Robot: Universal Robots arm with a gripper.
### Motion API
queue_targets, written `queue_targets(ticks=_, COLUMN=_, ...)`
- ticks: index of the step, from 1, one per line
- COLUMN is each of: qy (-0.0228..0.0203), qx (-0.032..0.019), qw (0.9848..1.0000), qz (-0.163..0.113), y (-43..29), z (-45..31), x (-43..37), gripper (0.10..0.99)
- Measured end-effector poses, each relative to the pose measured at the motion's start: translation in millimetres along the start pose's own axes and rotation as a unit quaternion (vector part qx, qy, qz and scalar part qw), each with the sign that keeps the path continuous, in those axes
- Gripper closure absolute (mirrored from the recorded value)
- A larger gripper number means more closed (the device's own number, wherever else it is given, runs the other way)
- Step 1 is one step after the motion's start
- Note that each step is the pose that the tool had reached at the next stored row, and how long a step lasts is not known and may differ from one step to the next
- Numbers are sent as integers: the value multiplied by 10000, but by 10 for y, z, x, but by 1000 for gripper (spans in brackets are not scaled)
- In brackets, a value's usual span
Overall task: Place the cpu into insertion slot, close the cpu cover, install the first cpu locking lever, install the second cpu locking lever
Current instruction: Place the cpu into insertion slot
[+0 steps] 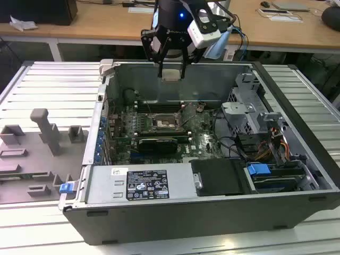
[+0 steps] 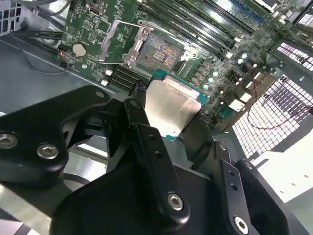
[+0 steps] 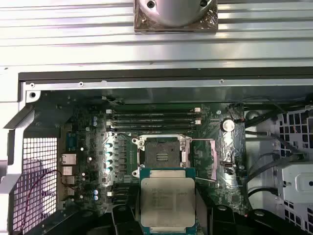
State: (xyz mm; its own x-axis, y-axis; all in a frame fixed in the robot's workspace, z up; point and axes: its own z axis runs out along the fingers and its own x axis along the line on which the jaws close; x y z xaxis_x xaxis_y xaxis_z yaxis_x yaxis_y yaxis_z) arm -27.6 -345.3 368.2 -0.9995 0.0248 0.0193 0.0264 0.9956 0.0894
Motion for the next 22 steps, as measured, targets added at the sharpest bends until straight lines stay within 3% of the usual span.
queue_targets(ticks=8, qy=-38, qx=-8, qw=9991, qz=420, y=0, z=2, x=0, gripper=545)
queue_targets(ticks=14, qy=-81, qx=-17, qw=9958, qz=909, y=-1, z=5, x=0, gripper=545)
queue_targets(ticks=22, qy=-82, qx=-16, qw=9957, qz=924, y=-1, z=15, x=-1, gripper=545)
